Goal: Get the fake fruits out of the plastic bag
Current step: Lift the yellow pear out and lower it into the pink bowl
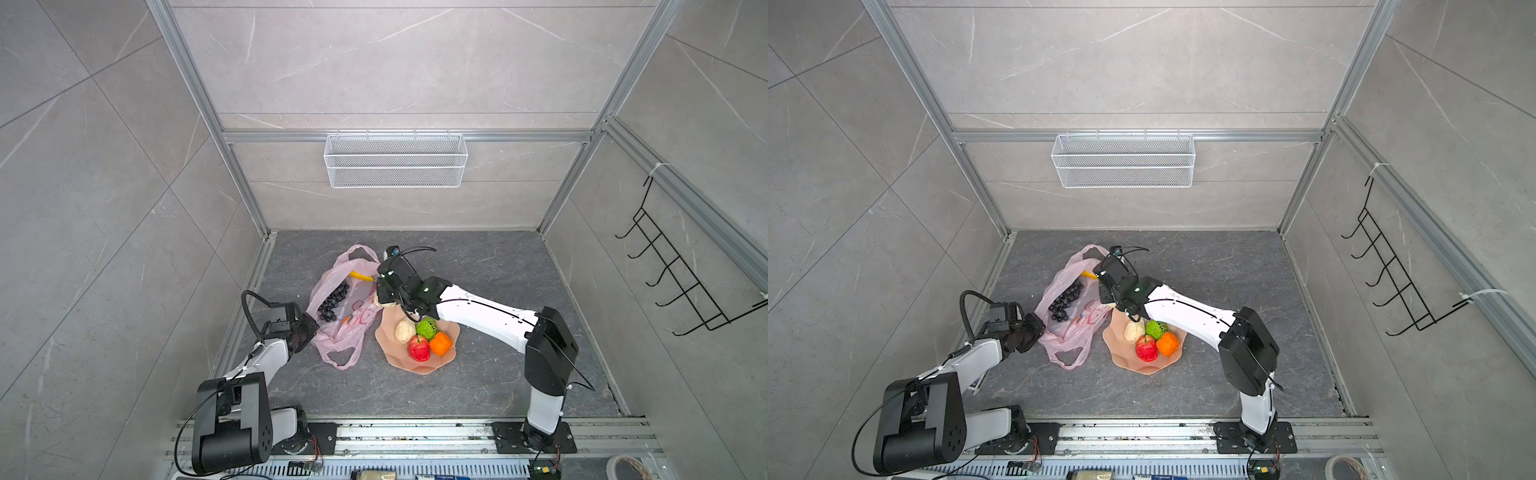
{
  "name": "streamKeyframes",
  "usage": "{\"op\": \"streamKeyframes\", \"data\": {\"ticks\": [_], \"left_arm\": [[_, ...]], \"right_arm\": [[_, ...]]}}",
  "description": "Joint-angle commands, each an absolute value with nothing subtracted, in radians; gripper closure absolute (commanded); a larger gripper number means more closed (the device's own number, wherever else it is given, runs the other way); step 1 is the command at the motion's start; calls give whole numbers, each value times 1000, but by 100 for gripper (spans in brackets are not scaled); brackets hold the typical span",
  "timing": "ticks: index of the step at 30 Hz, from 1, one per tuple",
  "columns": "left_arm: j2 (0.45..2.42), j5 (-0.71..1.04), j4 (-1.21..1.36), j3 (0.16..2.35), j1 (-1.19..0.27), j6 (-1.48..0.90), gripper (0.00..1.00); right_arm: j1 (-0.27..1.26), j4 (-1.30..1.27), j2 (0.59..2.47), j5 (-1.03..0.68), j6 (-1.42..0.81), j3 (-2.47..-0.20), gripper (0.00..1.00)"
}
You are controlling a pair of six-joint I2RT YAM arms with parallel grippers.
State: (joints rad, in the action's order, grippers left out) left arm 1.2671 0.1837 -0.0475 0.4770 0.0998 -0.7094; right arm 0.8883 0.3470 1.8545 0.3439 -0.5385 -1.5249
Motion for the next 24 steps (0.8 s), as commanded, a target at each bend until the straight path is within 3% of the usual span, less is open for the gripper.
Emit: {"op": "streamKeyframes", "data": {"ticks": [1, 14, 24], "left_arm": [[1267, 166, -38, 513, 97, -688, 100], [1272, 160, -38, 513, 97, -687, 100], [1281, 163, -35, 515, 96, -686, 100]], "right_arm": [[875, 291, 1775, 464, -522, -1438, 68], [854, 81, 1714, 664, -537, -1153, 67], [853, -39, 1737, 677, -544, -1070, 66]]}}
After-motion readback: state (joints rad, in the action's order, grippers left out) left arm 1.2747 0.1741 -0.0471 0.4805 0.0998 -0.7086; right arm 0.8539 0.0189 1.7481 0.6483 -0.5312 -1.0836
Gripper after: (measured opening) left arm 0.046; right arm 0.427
